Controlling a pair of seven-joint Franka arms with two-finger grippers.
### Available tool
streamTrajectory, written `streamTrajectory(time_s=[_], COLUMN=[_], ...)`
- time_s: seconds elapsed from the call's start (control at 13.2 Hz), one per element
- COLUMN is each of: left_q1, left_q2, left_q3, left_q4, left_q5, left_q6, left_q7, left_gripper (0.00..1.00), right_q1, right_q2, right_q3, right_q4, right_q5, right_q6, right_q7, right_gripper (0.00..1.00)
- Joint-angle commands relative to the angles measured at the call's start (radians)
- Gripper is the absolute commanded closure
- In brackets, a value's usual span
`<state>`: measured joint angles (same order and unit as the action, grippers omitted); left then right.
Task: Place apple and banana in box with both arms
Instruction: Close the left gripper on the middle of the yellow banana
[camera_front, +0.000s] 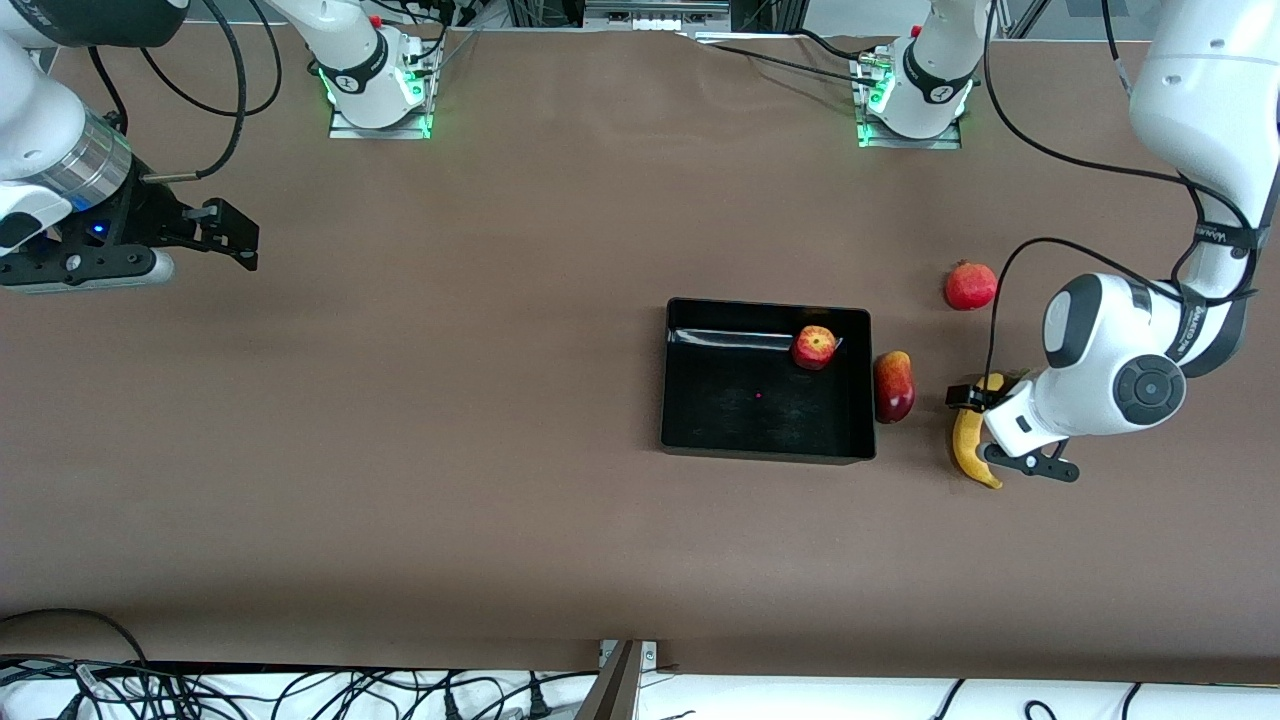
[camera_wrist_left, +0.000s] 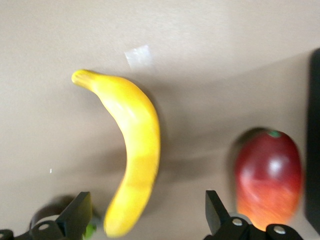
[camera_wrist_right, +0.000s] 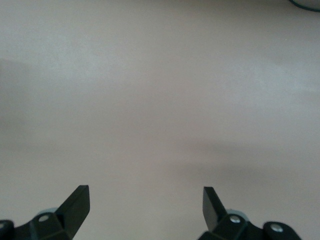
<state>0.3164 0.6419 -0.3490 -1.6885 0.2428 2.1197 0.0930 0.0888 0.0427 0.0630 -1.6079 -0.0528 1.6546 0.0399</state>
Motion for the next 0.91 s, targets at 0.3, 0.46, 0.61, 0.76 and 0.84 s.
streamTrajectory(time_s=[0.3,0.46,0.61,0.76,0.84], left_q1=[0.033,0.023,0.009,-0.023,-0.023], left_q2=[0.041,0.03,0.01,-0.007,-0.02], left_q3=[-0.001,-0.002,-0.013,-0.034,-0.076], left_q4=[-0.088,-0.065,-0.024,0.056,0.102], left_q5=[0.049,0.047,0.046,0.032,0.03], left_q6=[0.164,0.117,0.03,-0.1,-0.178], left_q7=[0.077,0.071,0.068,0.065,0.059], left_gripper=[1.0,1.0,1.0,1.0,1.0], right_q1=[-0.009,-0.009,-0.009,-0.009,-0.009], right_q2=[0.009,0.009,0.009,0.009,0.009], right_q3=[0.011,0.011,0.011,0.011,0.011], right_q4=[0.023,0.022,0.022,0.023,0.023], right_q5=[0.014,0.014,0.014,0.014,0.014], right_q6=[-0.007,-0.007,-0.007,-0.007,-0.007], right_q7=[0.005,0.005,0.005,0.005,0.005], right_gripper=[0.0,0.0,0.0,0.0,0.0])
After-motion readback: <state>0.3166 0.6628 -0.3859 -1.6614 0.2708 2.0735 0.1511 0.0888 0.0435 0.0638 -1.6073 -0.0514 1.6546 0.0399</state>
